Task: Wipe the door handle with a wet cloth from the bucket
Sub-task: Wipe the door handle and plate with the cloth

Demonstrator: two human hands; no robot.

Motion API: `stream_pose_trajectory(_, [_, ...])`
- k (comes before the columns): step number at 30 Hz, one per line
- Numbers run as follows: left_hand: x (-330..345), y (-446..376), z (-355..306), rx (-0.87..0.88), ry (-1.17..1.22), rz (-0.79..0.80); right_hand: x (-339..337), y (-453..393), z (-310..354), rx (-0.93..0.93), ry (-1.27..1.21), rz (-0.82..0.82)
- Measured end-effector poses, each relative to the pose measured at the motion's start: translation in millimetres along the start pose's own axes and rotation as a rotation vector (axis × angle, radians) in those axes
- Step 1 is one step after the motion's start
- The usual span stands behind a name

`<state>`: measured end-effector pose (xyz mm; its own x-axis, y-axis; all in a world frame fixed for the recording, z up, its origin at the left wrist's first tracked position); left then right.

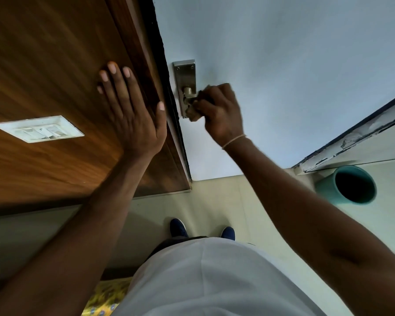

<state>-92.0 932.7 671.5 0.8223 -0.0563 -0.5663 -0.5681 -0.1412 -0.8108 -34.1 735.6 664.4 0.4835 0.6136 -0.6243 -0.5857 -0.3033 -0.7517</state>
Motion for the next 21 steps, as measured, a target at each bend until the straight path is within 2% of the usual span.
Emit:
stream_pose_trajectory(3, [-1, 0, 2, 0.002, 0.006, -0.004, 19, -7, 30, -0.083, 0.040, 0.062])
stream_pose_trajectory(7, [-1, 1, 1, 0.003, 0.009, 0.000, 8, -4, 11, -0.126, 0.063, 0.016])
stream_pose_trajectory(14, [-1, 1, 1, -0.021, 0.010, 0.010, -23, 16, -56, 0.142, -0.026, -0.067])
stream_pose_trajectory(17, [-4, 2, 0, -0.017, 0.016, 0.028, -17, 29, -70, 0.439, -0.156, -0.101])
stream_pose_trajectory(21, [-7, 7, 0, -0.003, 0.020, 0.060, -3, 55, -71, 0.955, -0.559, -0.211])
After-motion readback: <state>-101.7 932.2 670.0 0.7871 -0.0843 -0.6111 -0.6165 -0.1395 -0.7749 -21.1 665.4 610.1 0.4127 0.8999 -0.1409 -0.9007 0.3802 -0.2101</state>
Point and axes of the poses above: each hand's wrist, its own y-axis away from the middle knuckle, its own x-axis out of the palm, z = x × y, the point moved 7 cm from there along -y, towards the middle knuckle, and after that the axes turned 1 degree about y, right-handed, at the moved point
